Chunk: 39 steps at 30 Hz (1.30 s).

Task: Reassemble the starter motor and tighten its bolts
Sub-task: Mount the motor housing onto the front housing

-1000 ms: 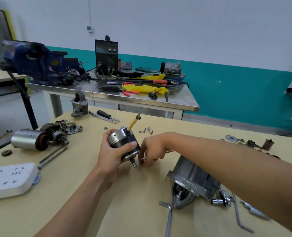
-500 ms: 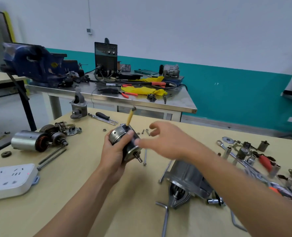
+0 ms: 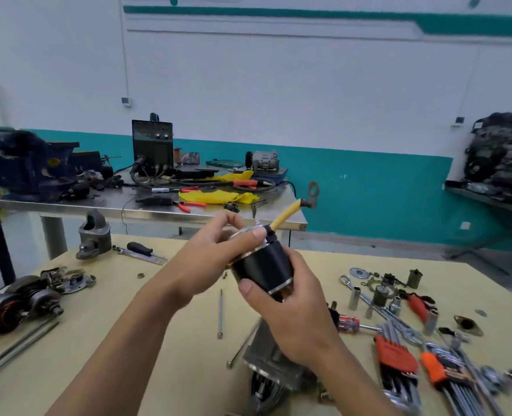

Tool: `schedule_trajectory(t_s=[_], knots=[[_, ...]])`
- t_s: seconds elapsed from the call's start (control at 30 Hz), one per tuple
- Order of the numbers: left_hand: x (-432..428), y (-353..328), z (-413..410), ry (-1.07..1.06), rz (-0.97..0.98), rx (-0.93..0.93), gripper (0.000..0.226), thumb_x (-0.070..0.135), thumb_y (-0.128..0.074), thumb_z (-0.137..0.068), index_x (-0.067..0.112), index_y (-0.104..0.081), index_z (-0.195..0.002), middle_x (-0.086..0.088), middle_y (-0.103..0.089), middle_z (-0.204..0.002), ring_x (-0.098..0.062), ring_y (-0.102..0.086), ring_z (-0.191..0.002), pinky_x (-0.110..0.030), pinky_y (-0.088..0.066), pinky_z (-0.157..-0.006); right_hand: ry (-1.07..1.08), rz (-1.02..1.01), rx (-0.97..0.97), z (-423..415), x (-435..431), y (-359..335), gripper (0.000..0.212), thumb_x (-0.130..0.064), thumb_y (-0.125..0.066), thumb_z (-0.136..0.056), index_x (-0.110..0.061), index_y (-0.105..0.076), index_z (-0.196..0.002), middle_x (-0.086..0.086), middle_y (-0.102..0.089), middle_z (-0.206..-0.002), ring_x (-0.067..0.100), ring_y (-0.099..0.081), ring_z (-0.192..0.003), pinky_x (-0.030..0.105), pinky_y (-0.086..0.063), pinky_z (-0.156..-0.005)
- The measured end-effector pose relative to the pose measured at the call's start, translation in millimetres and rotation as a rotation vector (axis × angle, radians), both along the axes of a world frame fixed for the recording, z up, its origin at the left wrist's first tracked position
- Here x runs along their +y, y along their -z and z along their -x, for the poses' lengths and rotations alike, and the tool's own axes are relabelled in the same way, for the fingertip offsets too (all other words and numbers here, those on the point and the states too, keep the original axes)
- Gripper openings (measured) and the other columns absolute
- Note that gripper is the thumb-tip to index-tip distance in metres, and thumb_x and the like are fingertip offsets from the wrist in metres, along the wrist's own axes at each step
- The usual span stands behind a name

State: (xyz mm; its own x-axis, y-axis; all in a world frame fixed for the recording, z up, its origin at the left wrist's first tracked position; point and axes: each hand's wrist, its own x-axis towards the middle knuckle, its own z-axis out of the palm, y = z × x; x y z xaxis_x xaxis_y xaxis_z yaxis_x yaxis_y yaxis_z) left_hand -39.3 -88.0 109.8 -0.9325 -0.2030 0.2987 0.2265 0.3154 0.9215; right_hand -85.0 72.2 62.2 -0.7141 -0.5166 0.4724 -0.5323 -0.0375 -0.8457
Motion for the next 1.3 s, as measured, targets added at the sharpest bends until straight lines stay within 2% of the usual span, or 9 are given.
schedule_trajectory(t_s=[0.07, 0.17, 0.3, 0.43, 0.6, 0.83, 0.93, 1.1, 1.3], knots=[[0.8, -11.0, 8.3, -0.027, 0.162, 0.033, 0.052, 0.065, -0.059, -0.079, 0.017, -0.058, -0.101, 0.011, -0.070, -0.087, -0.008, -0.065, -0.078, -0.032, -0.051, -0.071, -0.040, 0.010, 0.006, 7.7, 6.9, -1.1, 0.052, -0.054, -0.079, -0.068, -0.052, -0.053, -0.114, -0.020, -0.063, -0.105, 0.005, -0.064, -0.097, 0.020, -0.056, -0.071], [19.4, -7.5, 15.6, 0.100, 0.083, 0.188, 0.042, 0.052, -0.049, -0.092, 0.015, -0.064, -0.103, 0.000, -0.070, -0.094, -0.015, -0.068, -0.083, -0.027, -0.056, -0.063, -0.073, 0.043, 0.035, 18.3, 15.3, -5.1, 0.058, -0.046, -0.083, -0.066, -0.042, -0.058, -0.119, -0.013, -0.066, -0.104, 0.009, -0.067, -0.095, 0.022, -0.057, -0.068], [28.8, -3.1, 21.2, 0.072, 0.048, 0.322, 0.033, 0.039, -0.052, -0.092, 0.013, -0.071, -0.096, -0.013, -0.067, -0.092, -0.034, -0.064, -0.089, -0.044, -0.057, -0.069, -0.075, 0.042, 0.082, 31.8, 19.7, -11.2, 0.054, -0.043, -0.085, -0.066, -0.037, -0.062, -0.115, -0.010, -0.069, -0.097, 0.012, -0.069, -0.088, 0.023, -0.056, -0.063], [26.8, -5.1, 22.5, 0.001, 0.056, 0.348, 0.030, 0.042, -0.056, -0.090, 0.019, -0.075, -0.090, -0.012, -0.069, -0.089, -0.027, -0.067, -0.085, -0.048, -0.058, -0.068, -0.100, -0.002, 0.125, 34.2, 19.0, -16.1, 0.053, -0.045, -0.085, -0.067, -0.041, -0.060, -0.113, -0.014, -0.068, -0.098, 0.009, -0.068, -0.089, 0.018, -0.055, -0.062], [30.5, -5.0, 27.9, -0.132, 0.063, 0.329, 0.040, 0.056, -0.058, -0.093, 0.022, -0.077, -0.084, -0.006, -0.071, -0.079, -0.019, -0.068, -0.074, -0.038, -0.059, -0.058, -0.068, -0.026, 0.176, 30.2, 17.0, -17.0, 0.052, -0.042, -0.085, -0.068, -0.037, -0.059, -0.113, -0.017, -0.067, -0.097, 0.005, -0.068, -0.089, 0.015, -0.054, -0.061], [35.1, -1.2, 20.4, -0.141, -0.023, 0.350, 0.045, 0.053, -0.057, -0.090, 0.013, -0.076, -0.080, -0.019, -0.070, -0.082, -0.040, -0.065, -0.081, -0.058, -0.055, -0.066, -0.068, -0.043, 0.166, 29.7, 23.1, -21.0, 0.051, -0.042, -0.086, -0.067, -0.032, -0.064, -0.111, -0.008, -0.070, -0.096, 0.013, -0.070, -0.083, 0.028, -0.060, -0.064], [34.3, -4.4, 16.8, -0.137, -0.038, 0.378, 0.045, 0.048, -0.057, -0.091, 0.009, -0.075, -0.078, -0.023, -0.070, -0.082, -0.044, -0.065, -0.080, -0.062, -0.052, -0.066, -0.115, 0.004, 0.091, 28.5, 19.2, -21.8, 0.050, -0.041, -0.086, -0.066, -0.027, -0.066, -0.111, -0.006, -0.071, -0.091, 0.013, -0.070, -0.078, 0.025, -0.056, -0.060], [35.0, -5.2, 14.7, -0.122, 0.007, 0.479, 0.043, 0.039, -0.053, -0.093, 0.003, -0.073, -0.081, -0.026, -0.066, -0.081, -0.043, -0.061, -0.078, -0.056, -0.050, -0.062, -0.167, 0.056, 0.007, 25.7, 15.1, -21.5, 0.049, -0.041, -0.086, -0.067, -0.022, -0.068, -0.108, -0.006, -0.069, -0.084, 0.013, -0.069, -0.072, 0.024, -0.055, -0.059], [30.3, 8.2, 20.5, -0.052, 0.046, 0.334, 0.039, 0.047, -0.053, -0.093, 0.017, -0.077, -0.086, -0.014, -0.071, -0.084, -0.029, -0.068, -0.080, -0.044, -0.059, -0.066, -0.041, -0.057, 0.059, 21.0, 16.4, -10.5, 0.052, -0.050, -0.086, -0.065, -0.033, -0.062, -0.108, -0.012, -0.069, -0.092, 0.007, -0.069, -0.082, 0.018, -0.054, -0.061]])
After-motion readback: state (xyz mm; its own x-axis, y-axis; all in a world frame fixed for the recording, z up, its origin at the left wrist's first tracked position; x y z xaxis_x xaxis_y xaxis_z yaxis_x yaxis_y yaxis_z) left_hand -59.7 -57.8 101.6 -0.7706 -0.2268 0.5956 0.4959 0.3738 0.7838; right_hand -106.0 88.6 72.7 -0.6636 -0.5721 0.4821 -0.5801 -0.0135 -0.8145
